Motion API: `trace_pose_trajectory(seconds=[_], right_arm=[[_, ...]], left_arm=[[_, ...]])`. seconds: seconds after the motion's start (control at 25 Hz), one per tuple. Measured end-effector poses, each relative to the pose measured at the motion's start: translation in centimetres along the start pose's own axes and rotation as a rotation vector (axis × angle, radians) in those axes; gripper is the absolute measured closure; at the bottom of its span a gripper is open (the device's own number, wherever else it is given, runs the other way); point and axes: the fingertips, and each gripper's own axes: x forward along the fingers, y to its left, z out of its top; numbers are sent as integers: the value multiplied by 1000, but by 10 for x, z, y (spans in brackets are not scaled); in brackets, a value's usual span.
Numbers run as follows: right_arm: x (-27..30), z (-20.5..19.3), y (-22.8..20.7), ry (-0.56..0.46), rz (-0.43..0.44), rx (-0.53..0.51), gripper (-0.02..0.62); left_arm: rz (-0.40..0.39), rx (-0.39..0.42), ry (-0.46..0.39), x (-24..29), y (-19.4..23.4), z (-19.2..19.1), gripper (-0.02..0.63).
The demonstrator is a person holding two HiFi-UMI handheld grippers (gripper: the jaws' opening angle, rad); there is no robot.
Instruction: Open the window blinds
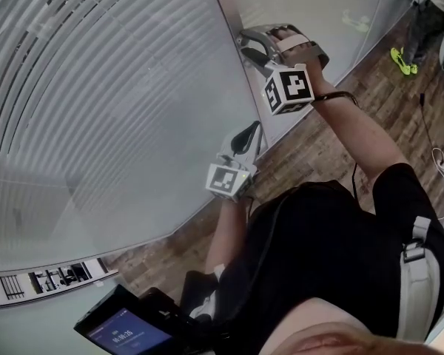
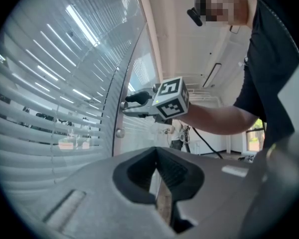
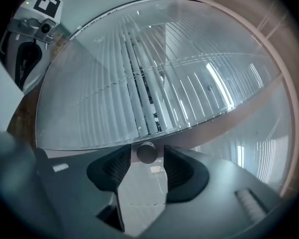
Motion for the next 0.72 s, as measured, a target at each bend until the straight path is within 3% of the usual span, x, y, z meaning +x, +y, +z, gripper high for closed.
trace_pose_trajectory(seconds=[0.2, 0.32, 0.48, 0.6, 0.72], right_arm=[[1, 1, -5, 2, 4, -43, 387], [0, 2, -4, 9, 9, -63, 462], [-1, 2, -4, 9, 3, -41, 465], [-2, 0, -6, 3, 7, 11, 465], [-2, -1, -9, -18, 19, 143, 465]], left_arm=[[3, -2, -16, 3, -1, 6, 603], [1, -9, -14, 3, -3, 5, 603], [-2, -9, -8, 2, -4, 3, 603], [-2, -8, -3, 2, -4, 3, 603], [0, -9, 1, 0, -4, 3, 603]])
